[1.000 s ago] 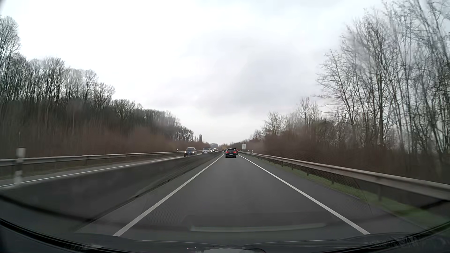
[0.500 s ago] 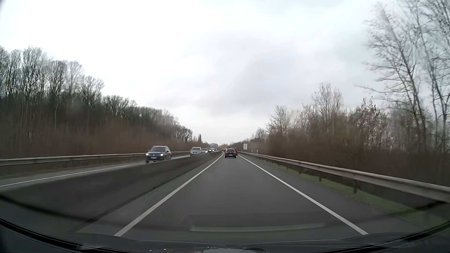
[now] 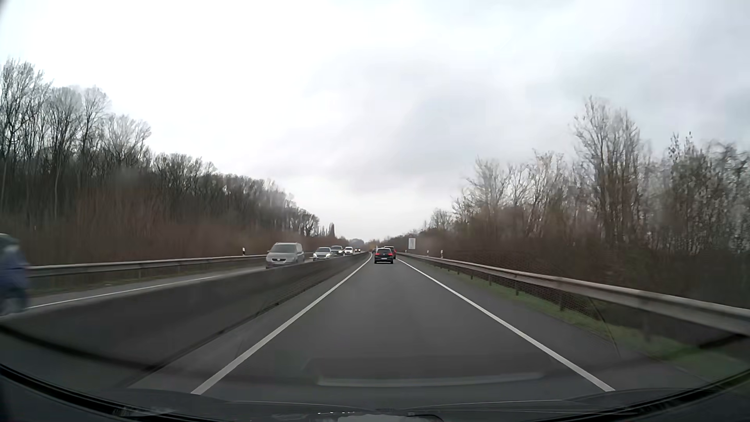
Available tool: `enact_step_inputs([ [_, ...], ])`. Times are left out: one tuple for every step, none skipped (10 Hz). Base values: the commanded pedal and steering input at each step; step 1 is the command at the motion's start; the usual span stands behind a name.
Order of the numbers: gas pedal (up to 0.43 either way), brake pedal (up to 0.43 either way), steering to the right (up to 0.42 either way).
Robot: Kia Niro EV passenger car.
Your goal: Follow the waypoints while adhering to traffic rules and regulations
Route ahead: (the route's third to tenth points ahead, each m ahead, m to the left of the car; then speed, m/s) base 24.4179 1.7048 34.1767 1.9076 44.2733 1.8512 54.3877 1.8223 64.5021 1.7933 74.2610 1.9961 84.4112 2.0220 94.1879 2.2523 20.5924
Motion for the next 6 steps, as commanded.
enact_step_inputs([
  [0.150,0.000,0.000],
  [0.150,0.000,0.000],
  [0.150,0.000,0.000],
  [0.150,0.000,0.000],
  [0.150,0.000,0.000],
  [0.150,0.000,0.000],
])
